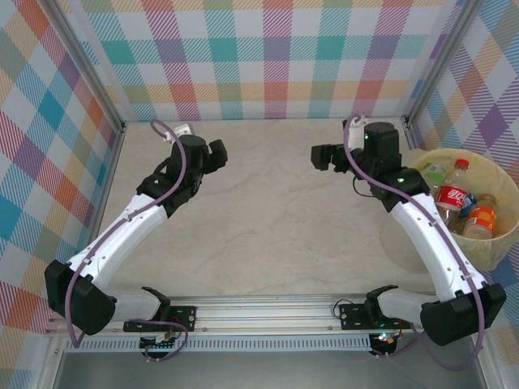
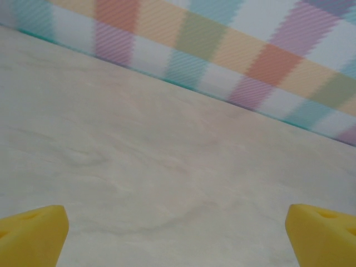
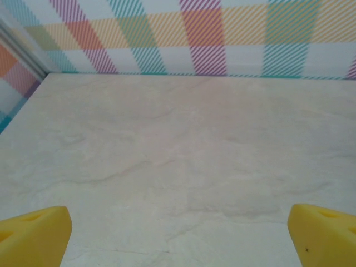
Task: Put the plastic bottles in the bin
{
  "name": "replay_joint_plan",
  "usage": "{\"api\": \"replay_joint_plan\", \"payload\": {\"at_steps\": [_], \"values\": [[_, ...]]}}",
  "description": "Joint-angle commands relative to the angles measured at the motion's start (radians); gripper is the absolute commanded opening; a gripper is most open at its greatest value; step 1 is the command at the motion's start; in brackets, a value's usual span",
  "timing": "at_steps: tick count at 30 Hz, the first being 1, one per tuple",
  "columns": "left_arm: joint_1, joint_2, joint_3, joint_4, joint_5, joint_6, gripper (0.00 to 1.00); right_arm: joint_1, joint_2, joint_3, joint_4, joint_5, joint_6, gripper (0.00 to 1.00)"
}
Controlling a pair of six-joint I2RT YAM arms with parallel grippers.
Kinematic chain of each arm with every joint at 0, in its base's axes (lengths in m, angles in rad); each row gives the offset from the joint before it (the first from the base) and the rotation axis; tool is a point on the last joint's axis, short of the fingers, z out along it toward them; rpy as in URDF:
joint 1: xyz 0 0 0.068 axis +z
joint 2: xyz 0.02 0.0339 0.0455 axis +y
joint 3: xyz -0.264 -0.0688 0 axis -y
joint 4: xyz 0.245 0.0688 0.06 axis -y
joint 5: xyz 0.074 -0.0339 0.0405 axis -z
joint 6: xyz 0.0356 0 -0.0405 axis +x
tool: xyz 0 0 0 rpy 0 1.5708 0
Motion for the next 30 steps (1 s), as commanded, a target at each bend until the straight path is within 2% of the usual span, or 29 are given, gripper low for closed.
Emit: {"api": "replay_joint_plan", "payload": {"at_steps": [1, 4, 11, 13, 15, 20, 24, 26, 30], "values": [[0.036, -0.044, -0.076, -0.018, -0.231, 0.086, 1.00, 0.002, 0.044, -0.078, 0.175, -0.091, 0.032, 1.00], [0.083, -0.051, -0.154, 0.026, -0.233, 0.096, 1.00, 0.000, 0.104, -0.109, 0.152, -0.089, -0.019, 1.00], [0.166, -0.002, -0.383, 0.309, -0.275, 0.235, 1.00, -0.037, 0.164, -0.318, 0.347, -0.022, -0.110, 1.00], [0.210, 0.020, -0.447, 0.396, -0.218, 0.260, 1.00, -0.072, 0.178, -0.347, 0.353, -0.011, -0.111, 1.00], [0.262, 0.052, -0.507, 0.496, -0.106, 0.276, 1.00, -0.113, 0.193, -0.370, 0.349, 0.008, -0.121, 1.00], [0.308, 0.160, -0.563, 0.666, 0.086, 0.375, 1.00, -0.229, 0.206, -0.453, 0.432, 0.002, -0.145, 1.00], [0.323, 0.254, -0.547, 0.710, 0.182, 0.448, 1.00, -0.299, 0.229, -0.530, 0.580, -0.047, -0.178, 1.00], [0.325, 0.242, -0.576, 0.771, 0.208, 0.489, 1.00, -0.317, 0.253, -0.556, 0.657, -0.078, -0.189, 1.00], [0.372, 0.191, -0.658, 0.879, 0.259, 0.464, 1.00, -0.324, 0.308, -0.612, 0.814, -0.099, -0.193, 1.00]]}}
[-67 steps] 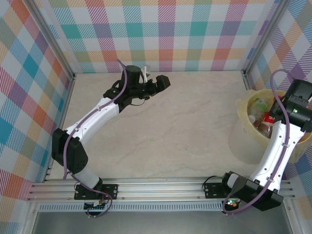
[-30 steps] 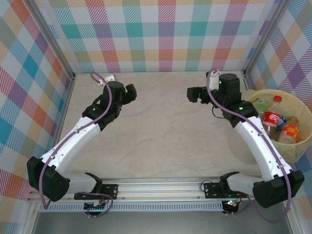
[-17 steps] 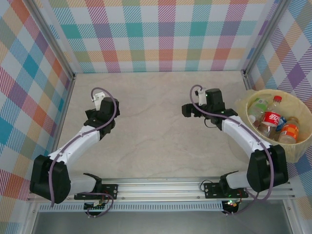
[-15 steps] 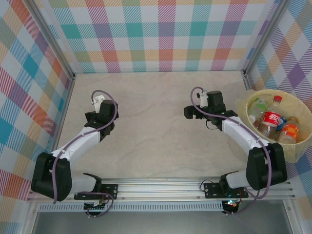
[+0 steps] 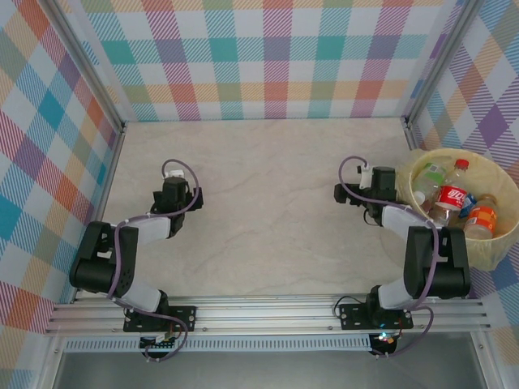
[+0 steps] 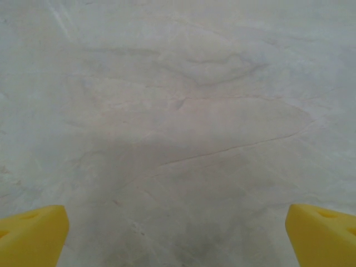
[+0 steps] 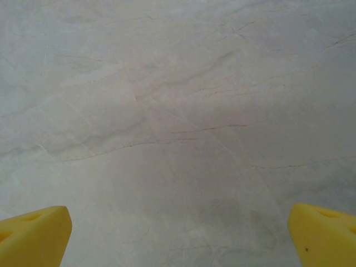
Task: Put the plastic bottles in the bin
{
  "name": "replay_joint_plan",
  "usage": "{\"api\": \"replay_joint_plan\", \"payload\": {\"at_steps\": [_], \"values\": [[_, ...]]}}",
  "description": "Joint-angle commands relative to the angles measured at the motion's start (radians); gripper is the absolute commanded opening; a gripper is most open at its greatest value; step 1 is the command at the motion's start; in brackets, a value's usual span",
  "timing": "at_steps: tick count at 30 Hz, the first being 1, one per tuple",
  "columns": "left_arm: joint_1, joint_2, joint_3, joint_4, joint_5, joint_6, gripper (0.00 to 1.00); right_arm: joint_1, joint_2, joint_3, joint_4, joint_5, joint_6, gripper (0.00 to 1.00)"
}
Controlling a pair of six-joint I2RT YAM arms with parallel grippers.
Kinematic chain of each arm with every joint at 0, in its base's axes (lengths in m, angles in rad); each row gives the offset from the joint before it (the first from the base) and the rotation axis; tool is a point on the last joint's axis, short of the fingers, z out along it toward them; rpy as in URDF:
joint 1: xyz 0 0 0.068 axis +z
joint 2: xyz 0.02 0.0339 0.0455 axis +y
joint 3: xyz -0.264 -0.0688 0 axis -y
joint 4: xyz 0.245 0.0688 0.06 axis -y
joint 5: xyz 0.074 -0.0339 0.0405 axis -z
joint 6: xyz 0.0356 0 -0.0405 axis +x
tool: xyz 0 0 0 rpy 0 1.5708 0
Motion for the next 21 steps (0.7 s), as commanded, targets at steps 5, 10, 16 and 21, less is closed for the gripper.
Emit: {"api": "replay_joint_plan", "payload": {"at_steps": [5, 10, 16, 21], "values": [[0.044, -0.089, -0.103, 0.197, 0.007, 0.040, 1.00, -0.005, 0.046, -0.073, 0.326, -0.036, -0.022, 1.00], [0.052, -0.040, -0.098, 0.261, 0.117, 0.061, 1.00, -0.011, 0.036, -0.138, 0.433, -0.054, -0.023, 1.00], [0.058, 0.032, -0.145, 0.397, 0.110, 0.046, 1.00, -0.013, 0.070, -0.281, 0.748, -0.051, -0.012, 1.00], [0.077, 0.052, -0.154, 0.424, 0.144, 0.036, 1.00, -0.011, 0.065, -0.246, 0.666, 0.021, 0.005, 1.00]]}}
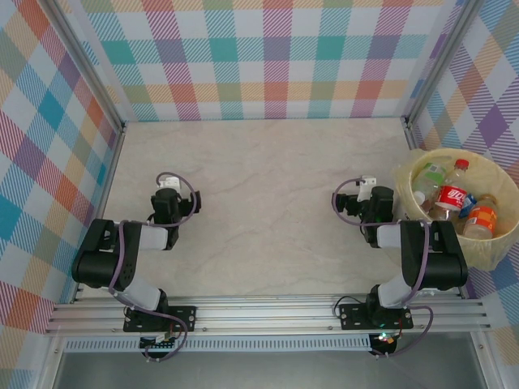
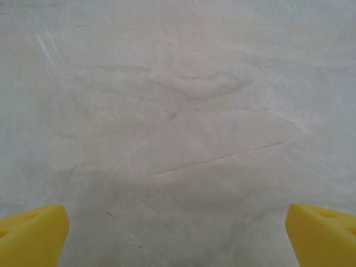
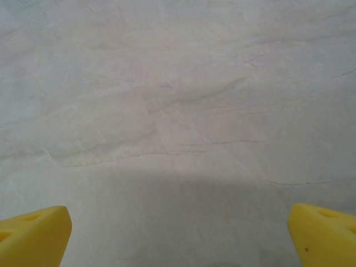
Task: Put the plastic bottles in the bin
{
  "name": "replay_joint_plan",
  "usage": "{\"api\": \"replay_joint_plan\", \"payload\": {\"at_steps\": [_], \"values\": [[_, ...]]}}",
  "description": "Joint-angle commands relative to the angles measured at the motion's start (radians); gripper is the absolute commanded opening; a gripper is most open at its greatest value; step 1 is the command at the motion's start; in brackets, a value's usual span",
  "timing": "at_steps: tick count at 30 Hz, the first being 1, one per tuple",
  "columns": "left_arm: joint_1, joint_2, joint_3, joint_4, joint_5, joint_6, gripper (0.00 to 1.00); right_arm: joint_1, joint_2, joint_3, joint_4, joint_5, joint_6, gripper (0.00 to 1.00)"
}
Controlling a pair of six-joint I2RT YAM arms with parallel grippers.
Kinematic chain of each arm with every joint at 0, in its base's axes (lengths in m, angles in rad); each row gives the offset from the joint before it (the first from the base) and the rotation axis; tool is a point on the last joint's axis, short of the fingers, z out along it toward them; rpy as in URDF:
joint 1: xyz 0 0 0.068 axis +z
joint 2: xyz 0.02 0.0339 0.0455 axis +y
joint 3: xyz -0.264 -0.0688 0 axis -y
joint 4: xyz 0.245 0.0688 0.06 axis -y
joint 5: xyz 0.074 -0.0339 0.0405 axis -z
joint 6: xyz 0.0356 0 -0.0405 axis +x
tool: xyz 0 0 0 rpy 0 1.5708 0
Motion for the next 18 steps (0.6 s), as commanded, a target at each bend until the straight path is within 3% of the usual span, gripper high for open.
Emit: {"api": "replay_joint_plan", "payload": {"at_steps": [1, 18], "values": [[0.020, 0.003, -0.006, 0.088, 0.032, -0.002, 1.00, -0.004, 0.004, 0.022, 0.076, 0.032, 0.012, 1.00], [0.020, -0.002, -0.007, 0.080, 0.033, -0.002, 1.00, -0.005, 0.004, 0.018, 0.087, 0.032, 0.012, 1.00]]}}
